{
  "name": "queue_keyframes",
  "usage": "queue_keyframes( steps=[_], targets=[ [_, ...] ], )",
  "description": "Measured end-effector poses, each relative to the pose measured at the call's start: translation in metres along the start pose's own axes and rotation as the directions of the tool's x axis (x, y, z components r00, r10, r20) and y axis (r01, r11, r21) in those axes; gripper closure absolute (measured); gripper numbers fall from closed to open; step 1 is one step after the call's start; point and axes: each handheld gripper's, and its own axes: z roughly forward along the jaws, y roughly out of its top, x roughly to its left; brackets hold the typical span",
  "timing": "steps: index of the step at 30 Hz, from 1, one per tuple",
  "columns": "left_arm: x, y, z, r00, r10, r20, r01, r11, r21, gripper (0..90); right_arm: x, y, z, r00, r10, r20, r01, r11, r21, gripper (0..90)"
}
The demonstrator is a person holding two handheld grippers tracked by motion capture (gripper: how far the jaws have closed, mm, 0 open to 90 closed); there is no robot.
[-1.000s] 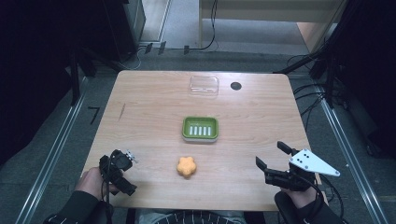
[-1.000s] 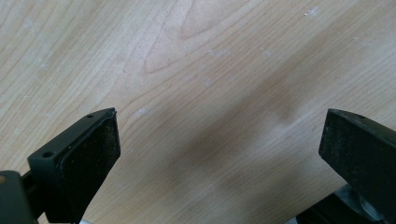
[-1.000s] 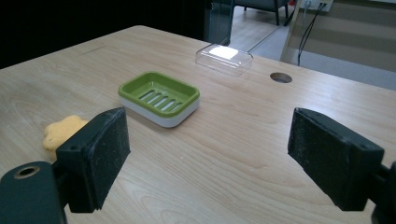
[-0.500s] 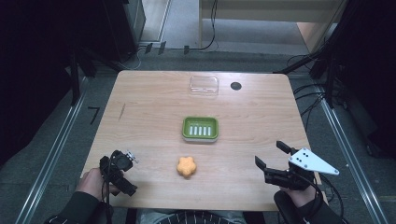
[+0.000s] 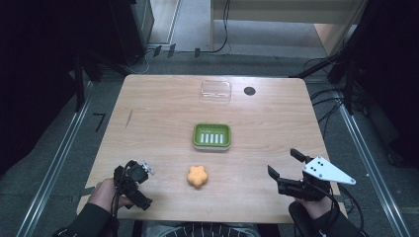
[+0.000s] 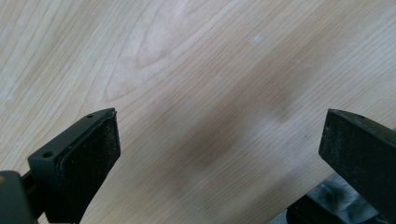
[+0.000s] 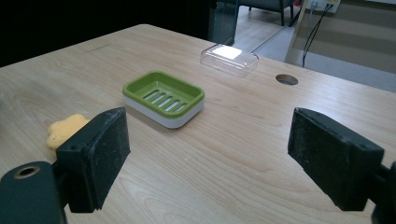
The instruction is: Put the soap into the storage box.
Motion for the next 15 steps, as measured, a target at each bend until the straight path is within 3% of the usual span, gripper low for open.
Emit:
queue_keyframes(
  steps=[9, 15],
  targets=[
    [-0.006, 0.016, 0.003, 0.9983, 0.058, -0.001, -0.058, 0.9983, -0.002, 0.0, -0.001, 0.000, 0.000, 1.0000, 0.003, -0.002, -0.003, 1.000, 0.003, 13.5],
    [-0.009, 0.027, 0.002, 0.9965, 0.084, -0.005, -0.084, 0.9961, -0.030, 0.0, -0.002, -0.001, -0.002, 1.0000, 0.006, 0.005, -0.006, 1.000, 0.000, 13.5]
  ],
)
